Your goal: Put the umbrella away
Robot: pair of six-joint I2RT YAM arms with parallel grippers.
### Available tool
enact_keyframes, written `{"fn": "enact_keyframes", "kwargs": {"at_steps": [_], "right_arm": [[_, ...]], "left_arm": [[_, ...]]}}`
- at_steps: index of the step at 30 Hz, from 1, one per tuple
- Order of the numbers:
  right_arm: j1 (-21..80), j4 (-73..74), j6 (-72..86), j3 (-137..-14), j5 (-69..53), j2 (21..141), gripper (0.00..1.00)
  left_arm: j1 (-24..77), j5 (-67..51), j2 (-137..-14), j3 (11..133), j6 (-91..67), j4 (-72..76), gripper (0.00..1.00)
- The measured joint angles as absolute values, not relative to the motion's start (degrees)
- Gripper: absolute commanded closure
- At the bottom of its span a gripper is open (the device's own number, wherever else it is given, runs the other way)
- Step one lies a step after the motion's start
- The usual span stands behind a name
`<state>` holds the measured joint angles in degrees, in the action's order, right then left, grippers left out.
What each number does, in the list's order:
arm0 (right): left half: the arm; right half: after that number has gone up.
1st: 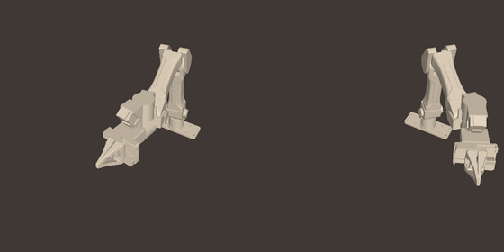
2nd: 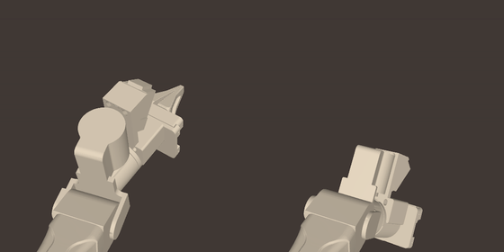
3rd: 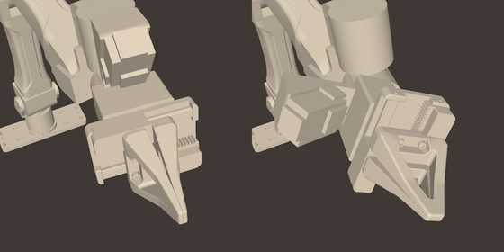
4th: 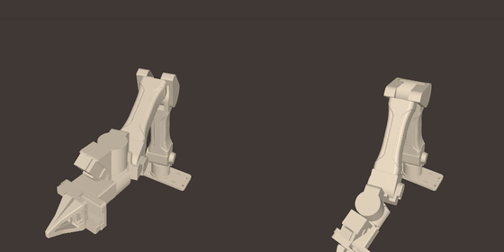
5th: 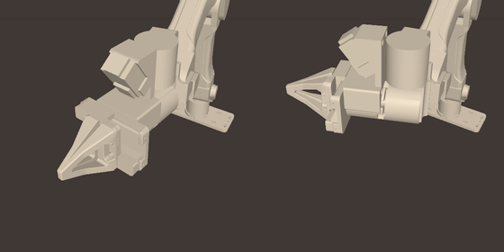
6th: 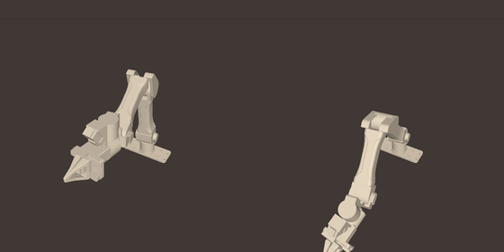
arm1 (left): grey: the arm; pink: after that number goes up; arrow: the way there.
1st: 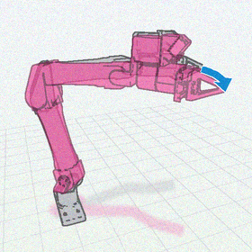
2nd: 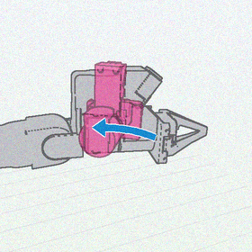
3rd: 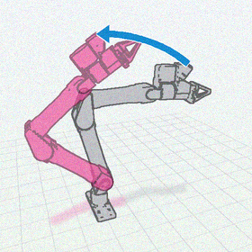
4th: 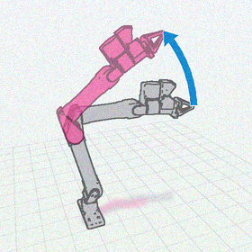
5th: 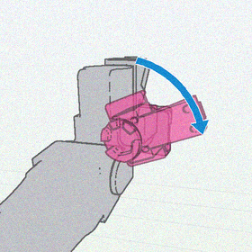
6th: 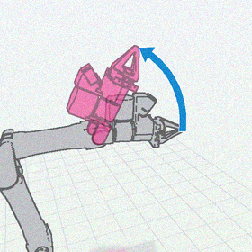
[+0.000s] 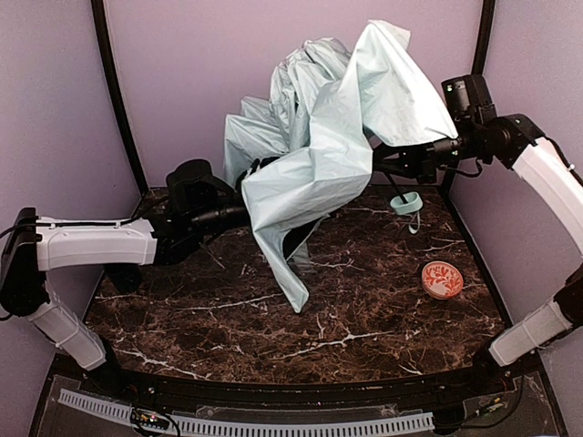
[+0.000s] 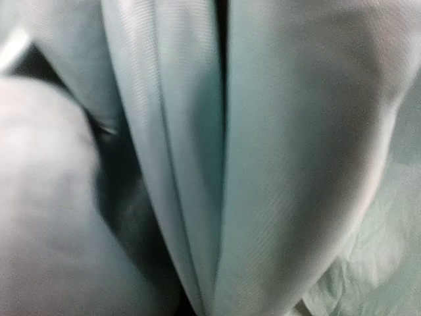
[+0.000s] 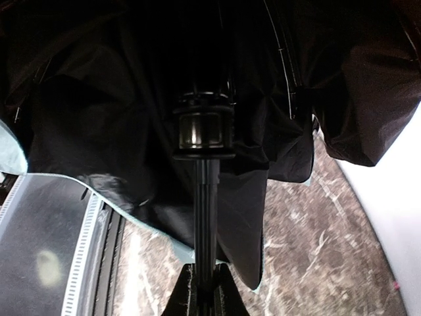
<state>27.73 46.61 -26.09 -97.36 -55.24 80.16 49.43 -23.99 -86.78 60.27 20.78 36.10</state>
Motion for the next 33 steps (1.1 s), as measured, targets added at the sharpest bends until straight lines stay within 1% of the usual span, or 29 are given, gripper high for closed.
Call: {"fn": "enact_keyframes", "kwargs": {"at_steps": [5,8,12,15,17,20,24,26,33], "right_arm": [[31.4,51.1,-28.3,-93.5,-51.8,79.9,1.00],[33.6,50.8,-29.2,-86.7,-49.1,78.3,1.00],[33.8,51.5,-29.6,-79.3,-44.9,77.3,1.00],[34.0,51.7,-29.7,-78.2,-44.1,80.7,1.00],[34.0,51.6,-29.8,-78.1,-44.1,85.2,1.00],[33.9,51.4,-29.4,-78.1,-43.2,88.5,1.00],[33.8,50.9,-29.0,-78.5,-40.3,89.9,1.00],[33.8,50.5,-29.0,-80.6,-38.2,89.4,1.00],[34.2,43.3,-30.1,-91.6,-23.2,86.2,1.00]], "left_arm": [[46.5,-23.1,-91.6,59.8,26.1,46.2,1.00],[44.7,-24.4,-94.7,59.1,28.3,50.2,1.00],[44.4,-26.0,-97.4,55.4,28.2,54.8,1.00],[44.5,-26.3,-99.7,51.2,27.6,60.4,1.00],[44.4,-25.8,-102.1,49.3,28.3,63.2,1.00],[44.1,-25.4,-105.0,49.3,31.4,63.8,1.00],[43.9,-25.3,-106.1,52.0,37.5,64.0,1.00],[42.9,-25.2,-106.8,55.4,40.9,64.4,1.00],[38.3,-25.4,-109.5,73.1,51.7,63.9,1.00]]}}
